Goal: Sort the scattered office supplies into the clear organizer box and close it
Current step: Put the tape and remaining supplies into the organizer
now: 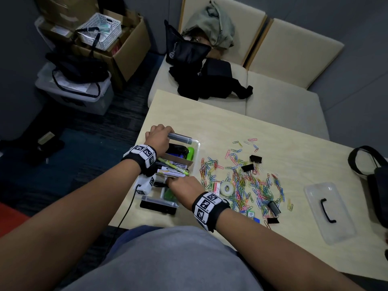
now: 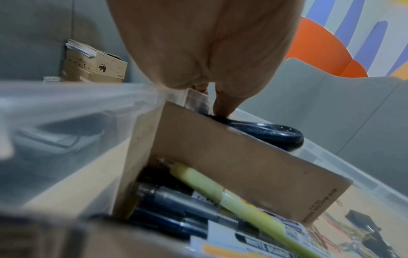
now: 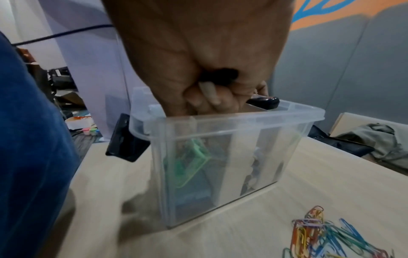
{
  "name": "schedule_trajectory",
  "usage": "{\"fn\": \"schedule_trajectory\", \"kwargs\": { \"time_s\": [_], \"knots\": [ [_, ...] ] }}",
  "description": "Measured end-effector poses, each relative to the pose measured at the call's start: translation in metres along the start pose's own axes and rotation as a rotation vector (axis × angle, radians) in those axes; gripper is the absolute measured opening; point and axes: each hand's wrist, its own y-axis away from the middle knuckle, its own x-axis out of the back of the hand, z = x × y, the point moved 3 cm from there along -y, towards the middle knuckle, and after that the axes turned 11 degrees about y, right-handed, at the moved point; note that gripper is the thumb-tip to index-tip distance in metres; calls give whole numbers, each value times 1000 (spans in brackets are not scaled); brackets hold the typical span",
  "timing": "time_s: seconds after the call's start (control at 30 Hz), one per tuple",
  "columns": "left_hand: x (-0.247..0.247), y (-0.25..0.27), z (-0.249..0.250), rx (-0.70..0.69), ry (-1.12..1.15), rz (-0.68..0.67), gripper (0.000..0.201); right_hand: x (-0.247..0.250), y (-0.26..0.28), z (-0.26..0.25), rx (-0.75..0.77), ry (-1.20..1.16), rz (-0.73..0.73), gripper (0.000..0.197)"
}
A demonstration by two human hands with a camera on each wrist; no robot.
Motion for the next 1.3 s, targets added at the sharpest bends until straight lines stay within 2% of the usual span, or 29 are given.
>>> {"fn": "schedule_trajectory", "kwargs": {
  "time_s": [0.17,0.4,0.57,0.67,0.83,1.0,1.1,1.2,1.3],
  "knots": [
    [0,1,1,2,7,-5,33,-2,0,4,-11,-92,37,26],
    [0,1,0,7,10,-2,34,0,0,36,-43,-532,5,19],
    [2,0,-3,-7,55,-25,41,9,-1,60,-83,-643,49,28],
    [4,-1,-6,-28,63,-55,49,16,-4,68,-108,-621,61,41],
    [3,-2,-6,-32,49,-49,51,23,-22,60,-82,-437,102,24],
    [4,-1,-4,-34,26,-49,54,15,-41,40,-72,-420,114,41],
    [4,-1,-5,-35,23,-45,56,8,-42,35,-82,-410,108,38],
    [3,0,-6,-44,23,-43,57,5,-40,33,-84,-378,136,27],
    [3,1,-6,-51,18,-37,57,3,-37,32,-79,-383,167,27]
  ]
}}
